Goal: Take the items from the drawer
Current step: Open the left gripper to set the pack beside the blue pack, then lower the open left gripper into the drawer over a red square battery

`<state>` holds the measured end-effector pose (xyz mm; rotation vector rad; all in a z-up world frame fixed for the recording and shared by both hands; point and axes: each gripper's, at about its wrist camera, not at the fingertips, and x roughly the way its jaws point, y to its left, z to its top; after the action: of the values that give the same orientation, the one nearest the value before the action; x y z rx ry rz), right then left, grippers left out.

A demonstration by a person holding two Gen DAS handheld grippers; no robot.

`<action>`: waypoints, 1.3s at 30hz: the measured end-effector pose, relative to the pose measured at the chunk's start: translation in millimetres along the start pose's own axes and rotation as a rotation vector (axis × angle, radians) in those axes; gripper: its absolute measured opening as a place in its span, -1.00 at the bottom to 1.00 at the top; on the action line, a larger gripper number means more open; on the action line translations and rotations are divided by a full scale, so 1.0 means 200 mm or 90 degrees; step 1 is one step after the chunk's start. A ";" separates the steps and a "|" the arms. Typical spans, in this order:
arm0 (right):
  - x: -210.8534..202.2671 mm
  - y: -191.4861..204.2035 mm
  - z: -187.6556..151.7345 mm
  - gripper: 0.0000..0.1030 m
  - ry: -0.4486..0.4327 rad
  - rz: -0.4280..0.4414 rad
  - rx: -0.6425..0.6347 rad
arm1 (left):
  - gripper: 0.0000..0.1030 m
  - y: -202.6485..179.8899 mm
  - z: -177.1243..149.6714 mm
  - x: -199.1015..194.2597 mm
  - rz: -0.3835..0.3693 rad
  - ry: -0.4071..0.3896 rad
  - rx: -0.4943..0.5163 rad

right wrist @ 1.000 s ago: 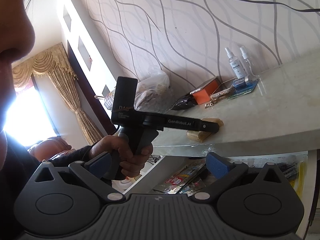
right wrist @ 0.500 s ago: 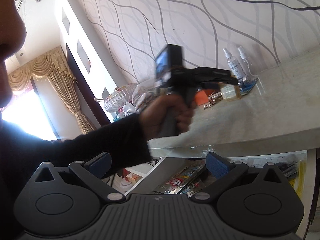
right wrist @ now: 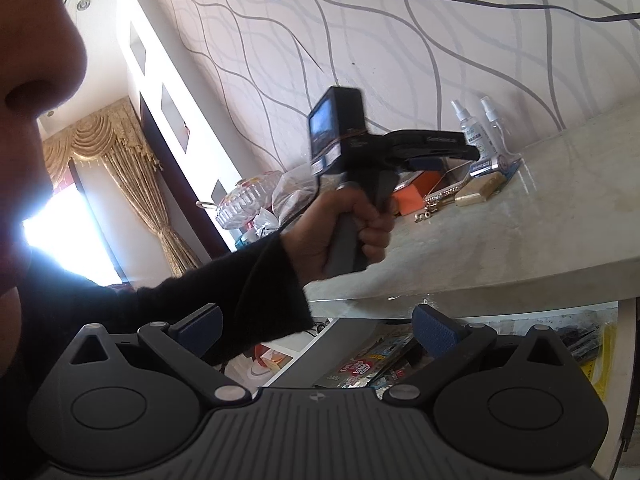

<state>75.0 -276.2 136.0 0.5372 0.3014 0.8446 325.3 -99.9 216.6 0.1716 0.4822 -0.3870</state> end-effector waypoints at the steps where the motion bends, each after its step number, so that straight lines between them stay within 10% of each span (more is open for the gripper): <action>1: 0.00 0.00 0.00 1.00 0.001 0.000 0.000 | 0.24 0.01 -0.02 -0.03 -0.004 0.003 -0.008; 19: 0.11 0.04 -0.02 1.00 0.092 0.001 -0.027 | 0.67 0.13 -0.72 -0.54 -0.089 0.264 0.001; 30: 0.11 0.03 -0.01 1.00 0.089 -0.021 -0.021 | -0.05 -0.09 -0.94 -0.36 -0.380 0.310 0.326; 39: 0.10 0.03 -0.01 1.00 0.079 -0.016 -0.025 | -0.10 -0.09 -0.90 -0.28 -0.434 0.330 0.399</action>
<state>81.7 -257.0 136.5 0.4440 0.4038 0.8593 196.5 -52.6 84.8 0.7352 0.9223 -1.1769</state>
